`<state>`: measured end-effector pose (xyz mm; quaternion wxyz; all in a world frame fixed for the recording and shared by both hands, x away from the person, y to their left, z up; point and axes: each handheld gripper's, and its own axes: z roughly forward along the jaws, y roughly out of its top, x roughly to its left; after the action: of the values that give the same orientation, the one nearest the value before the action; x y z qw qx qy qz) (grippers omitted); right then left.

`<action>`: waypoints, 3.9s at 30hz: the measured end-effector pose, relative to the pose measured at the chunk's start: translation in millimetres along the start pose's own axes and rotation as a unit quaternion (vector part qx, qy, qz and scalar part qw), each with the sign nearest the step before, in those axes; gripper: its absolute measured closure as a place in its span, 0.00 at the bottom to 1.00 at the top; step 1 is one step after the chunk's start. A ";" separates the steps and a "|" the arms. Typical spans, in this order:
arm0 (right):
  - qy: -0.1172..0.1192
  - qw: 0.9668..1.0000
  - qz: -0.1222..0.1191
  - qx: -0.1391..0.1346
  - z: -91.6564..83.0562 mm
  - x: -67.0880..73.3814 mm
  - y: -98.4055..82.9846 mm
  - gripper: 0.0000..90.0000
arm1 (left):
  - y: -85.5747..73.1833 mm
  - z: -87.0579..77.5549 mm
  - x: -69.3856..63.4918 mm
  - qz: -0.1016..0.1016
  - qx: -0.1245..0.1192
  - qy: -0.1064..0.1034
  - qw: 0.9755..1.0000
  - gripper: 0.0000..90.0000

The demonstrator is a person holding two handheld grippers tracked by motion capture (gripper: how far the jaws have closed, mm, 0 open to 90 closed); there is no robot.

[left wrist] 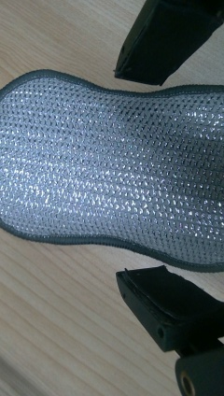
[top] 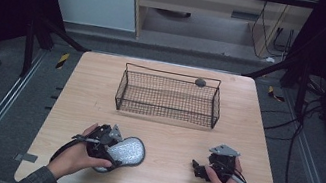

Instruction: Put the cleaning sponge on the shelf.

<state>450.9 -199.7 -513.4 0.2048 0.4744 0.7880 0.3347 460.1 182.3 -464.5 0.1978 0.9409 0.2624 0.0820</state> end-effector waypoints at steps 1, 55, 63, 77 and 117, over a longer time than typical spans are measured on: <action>0.000 1.000 0.000 0.000 0.0 0.0 0.0 0.00 | 1.1 2.5 -0.5 0.002 0.004 0.000 1.000 0.04; 0.001 1.000 -0.004 0.003 -0.5 0.1 -0.1 0.00 | 58.7 -29.1 17.1 0.073 -0.059 0.096 0.991 0.05; 0.001 1.000 -0.003 0.002 -0.5 0.2 -0.3 0.00 | 77.3 -36.6 24.9 0.092 -0.065 0.114 0.987 0.05; 0.001 1.000 -0.004 0.001 -0.4 0.0 -0.3 0.00 | 108.2 -50.7 41.1 0.117 -0.068 0.143 0.980 0.05; 0.003 1.000 -0.002 0.000 0.1 0.0 0.1 0.00 | 156.9 -58.4 88.8 0.147 -0.068 0.200 0.966 0.05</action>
<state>451.0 -199.6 -513.4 0.2033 0.4718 0.7896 0.3356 592.8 125.2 -341.8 0.1909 0.9179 0.1495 0.3141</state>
